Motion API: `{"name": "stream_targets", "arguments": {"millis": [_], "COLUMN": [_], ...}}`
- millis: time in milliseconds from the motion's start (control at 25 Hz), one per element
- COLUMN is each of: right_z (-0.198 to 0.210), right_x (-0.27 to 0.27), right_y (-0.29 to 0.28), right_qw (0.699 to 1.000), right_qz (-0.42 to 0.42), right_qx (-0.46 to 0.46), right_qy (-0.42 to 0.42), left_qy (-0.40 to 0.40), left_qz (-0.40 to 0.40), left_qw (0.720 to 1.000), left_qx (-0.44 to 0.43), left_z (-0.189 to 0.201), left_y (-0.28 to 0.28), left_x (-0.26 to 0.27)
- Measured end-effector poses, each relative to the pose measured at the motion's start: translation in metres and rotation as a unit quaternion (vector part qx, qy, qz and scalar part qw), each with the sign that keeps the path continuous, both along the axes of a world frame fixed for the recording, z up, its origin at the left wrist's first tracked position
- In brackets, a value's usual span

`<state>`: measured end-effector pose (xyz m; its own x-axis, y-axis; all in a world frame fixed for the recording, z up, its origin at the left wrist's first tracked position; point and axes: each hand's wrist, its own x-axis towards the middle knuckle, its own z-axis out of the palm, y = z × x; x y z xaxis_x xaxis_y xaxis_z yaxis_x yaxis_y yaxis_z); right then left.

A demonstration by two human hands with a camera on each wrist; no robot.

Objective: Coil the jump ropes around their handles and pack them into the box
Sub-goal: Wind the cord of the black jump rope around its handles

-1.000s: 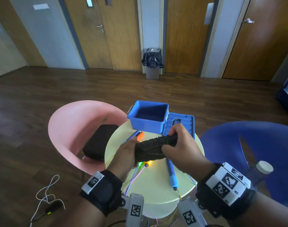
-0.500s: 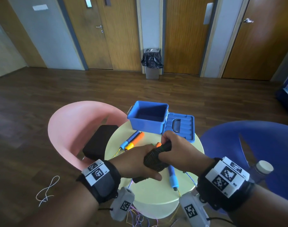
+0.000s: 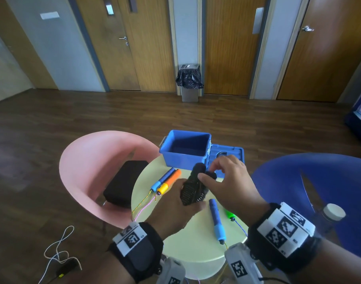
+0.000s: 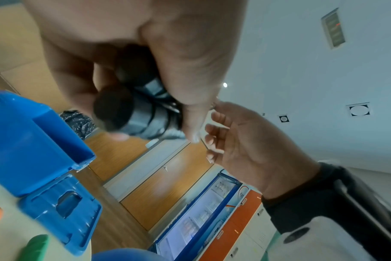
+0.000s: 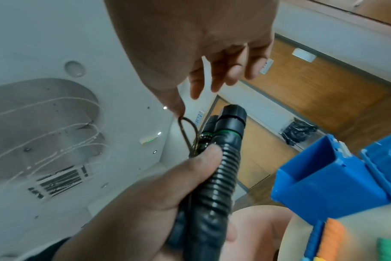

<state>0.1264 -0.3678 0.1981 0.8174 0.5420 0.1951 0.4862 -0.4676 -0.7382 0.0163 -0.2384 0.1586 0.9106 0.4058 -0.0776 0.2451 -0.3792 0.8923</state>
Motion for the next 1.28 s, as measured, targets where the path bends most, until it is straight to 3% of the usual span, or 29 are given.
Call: {"name": "stream_targets", "arguments": {"millis": [80, 200, 360, 440, 600, 680, 760, 880, 1080, 1280], "right_z": [0.005, 0.011, 0.016, 0.014, 0.015, 0.018, 0.022, 0.034, 0.056, 0.074], "right_x": [-0.009, -0.018, -0.021, -0.018, -0.012, -0.011, -0.012, -0.019, -0.027, -0.035], "right_y": [0.005, 0.015, 0.025, 0.030, 0.056, 0.074, 0.094, 0.126, 0.175, 0.198], "right_qw": [1.000, 0.992, 0.984, 0.972, 0.883, 0.845, 0.830, 0.830, 0.882, 0.849], "right_qz": [0.010, 0.051, 0.084, 0.067, 0.070, 0.094, 0.107, 0.068, -0.017, 0.006], "right_qx": [0.008, 0.055, 0.102, 0.137, 0.267, 0.320, 0.354, 0.386, 0.391, 0.408], "right_qy": [0.013, 0.105, 0.120, 0.181, 0.380, 0.417, 0.418, 0.397, 0.261, 0.335], "left_qy": [-0.046, -0.096, -0.142, -0.153, -0.195, -0.215, -0.217, -0.245, -0.257, -0.240], "left_qz": [0.077, 0.152, 0.166, 0.143, 0.099, 0.097, 0.099, 0.088, -0.033, -0.105], "left_qw": [0.995, 0.982, 0.976, 0.978, 0.971, 0.966, 0.957, 0.923, 0.889, 0.886], "left_qx": [0.035, 0.053, 0.015, -0.017, -0.092, -0.107, -0.168, -0.284, -0.377, -0.383], "left_z": [0.001, 0.010, 0.021, 0.019, 0.013, 0.010, 0.009, 0.018, 0.045, 0.061], "left_y": [-0.002, -0.004, 0.001, 0.009, 0.032, 0.054, 0.082, 0.124, 0.167, 0.191], "left_x": [0.005, 0.012, 0.019, 0.018, 0.011, 0.007, 0.008, 0.013, 0.019, 0.019]}}
